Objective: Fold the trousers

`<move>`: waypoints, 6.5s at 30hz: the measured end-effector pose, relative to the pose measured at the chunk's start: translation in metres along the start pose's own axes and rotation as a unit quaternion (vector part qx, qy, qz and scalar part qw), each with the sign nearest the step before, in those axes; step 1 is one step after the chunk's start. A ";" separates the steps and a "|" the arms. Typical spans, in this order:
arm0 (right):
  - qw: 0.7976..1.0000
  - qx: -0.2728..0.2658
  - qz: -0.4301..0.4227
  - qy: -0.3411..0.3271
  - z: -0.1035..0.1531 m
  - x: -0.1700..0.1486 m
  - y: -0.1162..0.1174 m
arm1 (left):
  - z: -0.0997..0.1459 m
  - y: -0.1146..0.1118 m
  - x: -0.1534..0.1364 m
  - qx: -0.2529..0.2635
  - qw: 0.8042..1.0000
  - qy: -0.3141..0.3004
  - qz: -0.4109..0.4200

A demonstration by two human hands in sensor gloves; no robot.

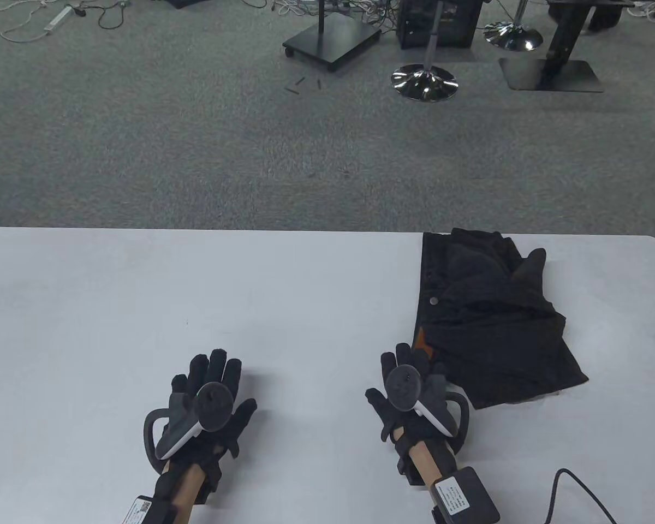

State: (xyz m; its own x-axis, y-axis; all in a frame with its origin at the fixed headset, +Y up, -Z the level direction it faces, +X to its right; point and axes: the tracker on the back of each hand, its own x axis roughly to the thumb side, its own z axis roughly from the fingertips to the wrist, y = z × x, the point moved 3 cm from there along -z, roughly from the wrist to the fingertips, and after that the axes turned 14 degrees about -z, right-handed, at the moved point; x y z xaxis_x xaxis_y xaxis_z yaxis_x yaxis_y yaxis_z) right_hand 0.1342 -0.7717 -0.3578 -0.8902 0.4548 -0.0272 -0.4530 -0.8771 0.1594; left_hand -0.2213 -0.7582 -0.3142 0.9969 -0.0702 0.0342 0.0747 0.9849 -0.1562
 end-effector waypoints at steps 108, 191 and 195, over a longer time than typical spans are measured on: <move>0.978 0.119 0.019 -0.170 0.026 0.098 0.051 | -0.008 -0.006 -0.002 -0.028 0.999 -0.006 0.015; 0.937 -0.166 -0.307 0.000 -0.002 -0.065 -0.089 | -0.015 -0.041 -0.033 -0.185 0.981 0.060 0.013; 0.949 -0.129 -0.286 -0.036 -0.006 -0.046 -0.077 | -0.012 -0.041 -0.053 -0.188 0.977 0.097 0.008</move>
State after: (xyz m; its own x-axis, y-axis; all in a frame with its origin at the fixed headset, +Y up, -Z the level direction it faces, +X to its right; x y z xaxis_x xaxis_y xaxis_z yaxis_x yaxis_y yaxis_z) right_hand 0.2094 -0.7255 -0.3747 -0.4940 0.8689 0.0330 -0.8660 -0.4883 -0.1076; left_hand -0.2773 -0.7964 -0.3220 0.9808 -0.1202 -0.1536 0.0259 0.8609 -0.5080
